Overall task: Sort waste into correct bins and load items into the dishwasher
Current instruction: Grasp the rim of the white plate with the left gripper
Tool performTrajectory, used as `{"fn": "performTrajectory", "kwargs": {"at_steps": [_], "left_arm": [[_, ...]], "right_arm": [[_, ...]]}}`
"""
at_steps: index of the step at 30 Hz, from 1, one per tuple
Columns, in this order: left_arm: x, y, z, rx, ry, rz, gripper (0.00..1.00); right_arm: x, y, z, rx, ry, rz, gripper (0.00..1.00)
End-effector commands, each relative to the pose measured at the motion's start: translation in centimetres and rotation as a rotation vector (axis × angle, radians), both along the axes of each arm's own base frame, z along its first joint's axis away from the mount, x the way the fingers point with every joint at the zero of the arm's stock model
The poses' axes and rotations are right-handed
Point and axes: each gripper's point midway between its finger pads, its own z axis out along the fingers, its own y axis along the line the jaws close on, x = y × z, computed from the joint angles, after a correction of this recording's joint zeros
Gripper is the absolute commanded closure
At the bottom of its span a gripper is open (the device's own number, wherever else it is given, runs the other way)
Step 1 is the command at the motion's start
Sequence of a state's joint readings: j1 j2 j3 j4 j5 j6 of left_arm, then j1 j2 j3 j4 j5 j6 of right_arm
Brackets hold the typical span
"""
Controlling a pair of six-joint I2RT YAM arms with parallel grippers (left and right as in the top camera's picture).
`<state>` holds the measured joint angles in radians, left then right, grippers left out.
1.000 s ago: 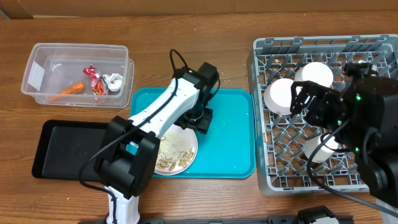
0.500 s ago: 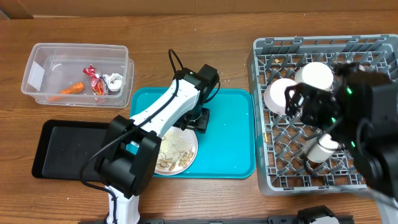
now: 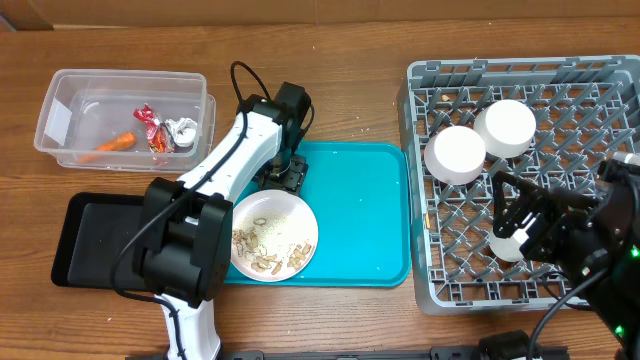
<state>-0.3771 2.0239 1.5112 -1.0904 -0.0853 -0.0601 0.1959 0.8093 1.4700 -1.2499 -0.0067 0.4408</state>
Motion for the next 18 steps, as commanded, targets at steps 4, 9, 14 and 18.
{"fn": "performTrajectory", "kwargs": {"at_steps": [4,9,14,18], "left_arm": [[-0.5,-1.3,-0.8,-0.055,0.040,-0.167,0.28],[-2.9,-4.3,-0.4,-0.240,0.149,-0.088,0.33],[-3.4,-5.0,-0.4,-0.229,0.161,0.011,0.35],[-3.8,-5.6,-0.5,-0.183,0.147,0.034,0.36]], "right_arm": [[0.1,-0.4,0.3,-0.006,-0.011,-0.017,0.00],[0.0,-0.4,0.3,-0.006,-0.011,-0.017,0.00],[0.1,-0.4,0.3,-0.006,-0.011,-0.017,0.00],[0.0,-0.4,0.3,-0.006,-0.011,-0.017,0.00]]}}
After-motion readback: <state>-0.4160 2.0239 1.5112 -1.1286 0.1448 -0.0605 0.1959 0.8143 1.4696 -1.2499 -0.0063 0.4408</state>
